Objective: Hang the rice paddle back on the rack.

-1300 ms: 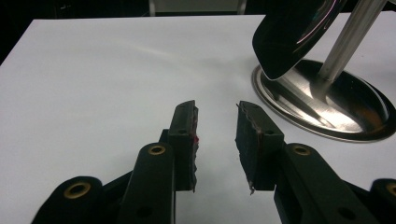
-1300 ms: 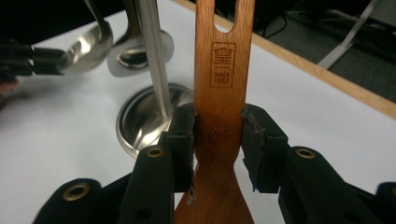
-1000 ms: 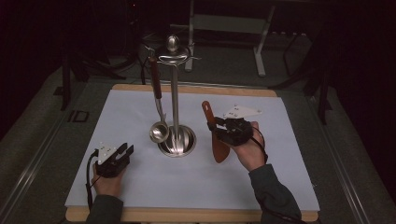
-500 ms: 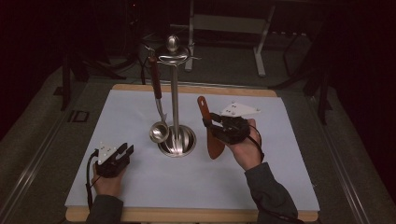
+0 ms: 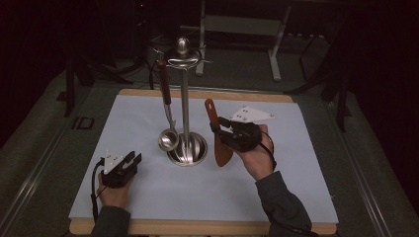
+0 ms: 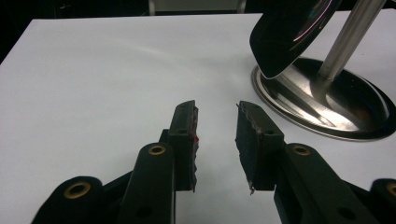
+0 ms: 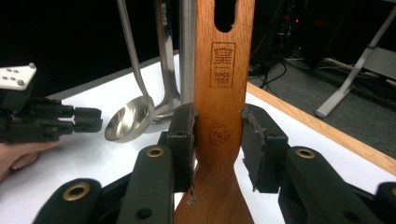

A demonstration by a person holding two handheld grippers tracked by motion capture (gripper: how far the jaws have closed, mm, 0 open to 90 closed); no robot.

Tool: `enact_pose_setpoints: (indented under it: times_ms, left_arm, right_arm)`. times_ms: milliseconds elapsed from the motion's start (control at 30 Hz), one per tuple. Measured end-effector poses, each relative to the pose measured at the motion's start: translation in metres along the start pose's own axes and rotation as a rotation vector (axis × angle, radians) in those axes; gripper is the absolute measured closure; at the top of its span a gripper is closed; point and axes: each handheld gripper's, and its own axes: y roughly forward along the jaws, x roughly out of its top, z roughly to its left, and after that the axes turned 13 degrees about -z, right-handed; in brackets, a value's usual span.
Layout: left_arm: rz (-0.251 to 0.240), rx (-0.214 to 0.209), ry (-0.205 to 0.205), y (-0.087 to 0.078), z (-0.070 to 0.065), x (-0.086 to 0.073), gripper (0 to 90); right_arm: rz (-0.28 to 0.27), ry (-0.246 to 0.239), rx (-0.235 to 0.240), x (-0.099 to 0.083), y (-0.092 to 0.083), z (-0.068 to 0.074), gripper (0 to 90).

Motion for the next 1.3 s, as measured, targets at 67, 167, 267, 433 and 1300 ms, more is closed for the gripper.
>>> enact_pose_setpoints:
  times_ms: [67, 167, 267, 433, 1300]
  left_arm:
    - [0.0, 0.0, 0.001, 0.0, 0.0, 0.0, 68.6]
    - [0.0, 0.0, 0.001, 0.0, 0.0, 0.0, 68.6]
    - [0.001, 0.0, 0.001, 0.0, 0.0, 0.0, 68.6]
    - [0.001, 0.0, 0.001, 0.0, 0.0, 0.0, 68.6]
    - [0.006, -0.001, 0.004, 0.0, 0.0, 0.0, 68.6]
  right_arm:
    - [-0.008, 0.002, -0.001, 0.001, 0.0, 0.001, 66.3]
    - [-0.02, 0.001, -0.002, 0.004, -0.001, 0.002, 66.3]
    - [-0.03, 0.002, -0.002, 0.006, -0.002, 0.003, 66.4]
    - [-0.043, 0.005, -0.001, 0.011, -0.001, 0.006, 66.4]
    - [-0.121, -0.006, 0.005, 0.034, 0.0, 0.018, 66.3]
